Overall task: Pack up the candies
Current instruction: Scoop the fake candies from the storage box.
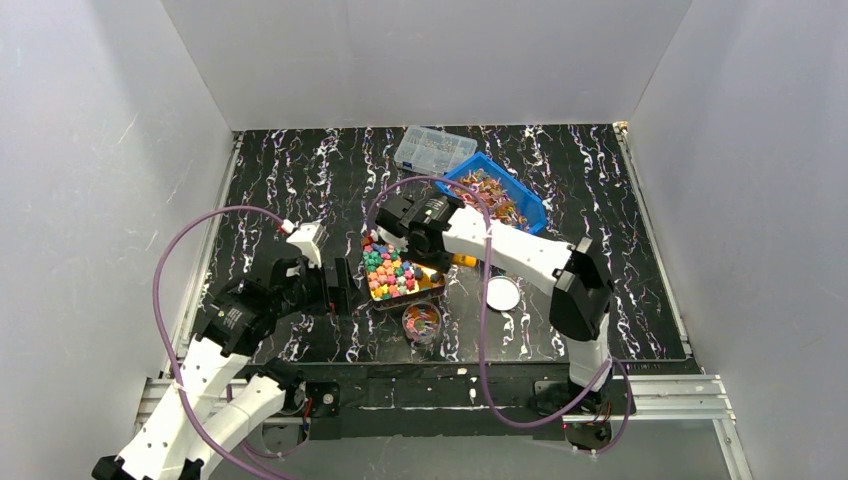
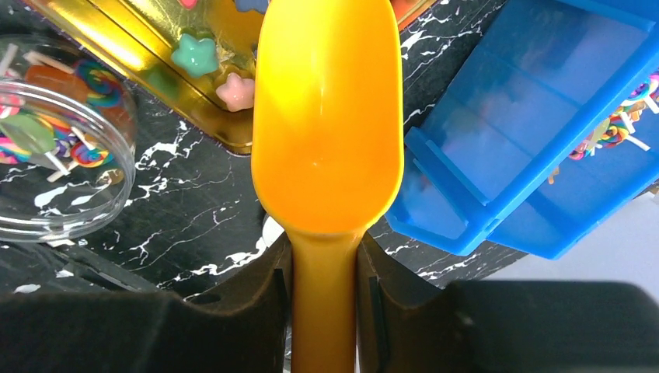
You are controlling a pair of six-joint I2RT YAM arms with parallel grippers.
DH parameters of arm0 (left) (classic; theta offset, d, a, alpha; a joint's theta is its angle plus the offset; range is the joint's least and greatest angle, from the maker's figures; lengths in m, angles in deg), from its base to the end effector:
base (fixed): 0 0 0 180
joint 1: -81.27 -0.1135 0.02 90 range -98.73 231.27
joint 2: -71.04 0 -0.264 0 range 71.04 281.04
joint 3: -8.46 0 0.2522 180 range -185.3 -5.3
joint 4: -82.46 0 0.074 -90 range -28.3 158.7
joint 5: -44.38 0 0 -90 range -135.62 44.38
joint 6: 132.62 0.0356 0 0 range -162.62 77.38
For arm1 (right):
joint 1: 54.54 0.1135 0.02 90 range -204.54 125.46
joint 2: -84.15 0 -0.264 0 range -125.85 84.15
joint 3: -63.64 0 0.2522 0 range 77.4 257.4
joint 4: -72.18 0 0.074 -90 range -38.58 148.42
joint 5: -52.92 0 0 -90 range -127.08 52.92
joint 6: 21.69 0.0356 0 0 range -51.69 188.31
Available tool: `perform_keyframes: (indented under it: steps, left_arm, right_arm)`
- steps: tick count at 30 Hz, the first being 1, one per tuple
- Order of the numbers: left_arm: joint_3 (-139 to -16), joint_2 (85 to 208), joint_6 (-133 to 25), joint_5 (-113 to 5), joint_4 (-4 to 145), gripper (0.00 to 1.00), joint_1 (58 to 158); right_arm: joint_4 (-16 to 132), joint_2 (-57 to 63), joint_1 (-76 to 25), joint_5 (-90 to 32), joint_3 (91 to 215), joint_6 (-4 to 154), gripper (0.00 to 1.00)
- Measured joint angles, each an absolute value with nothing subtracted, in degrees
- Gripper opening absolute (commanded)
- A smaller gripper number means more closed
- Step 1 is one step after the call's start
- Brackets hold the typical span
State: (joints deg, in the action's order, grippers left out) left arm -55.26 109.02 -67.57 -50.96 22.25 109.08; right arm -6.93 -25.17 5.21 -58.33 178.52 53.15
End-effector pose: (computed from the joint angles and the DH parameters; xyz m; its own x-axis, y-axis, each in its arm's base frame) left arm 0.1128 -0.0633 0.3235 -0.6785 -0.1170 -0.7253 0.2715 0.8774 -0.3955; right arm 0.2070 0.3293 0.2843 -0.2693 -0.9456 -0.1824 -0.8535 0.3221 -0.4096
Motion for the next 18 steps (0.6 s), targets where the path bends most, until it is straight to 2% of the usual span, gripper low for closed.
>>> perform_keyframes:
  steps: [18]
  left_arm:
    - [-52.0, 107.2, -67.1, -54.0, 25.2, 0.98, 109.1]
  right_arm:
    - [-13.6, -34.3, 7.0, -61.6, 185.8, 54.9, 0.01]
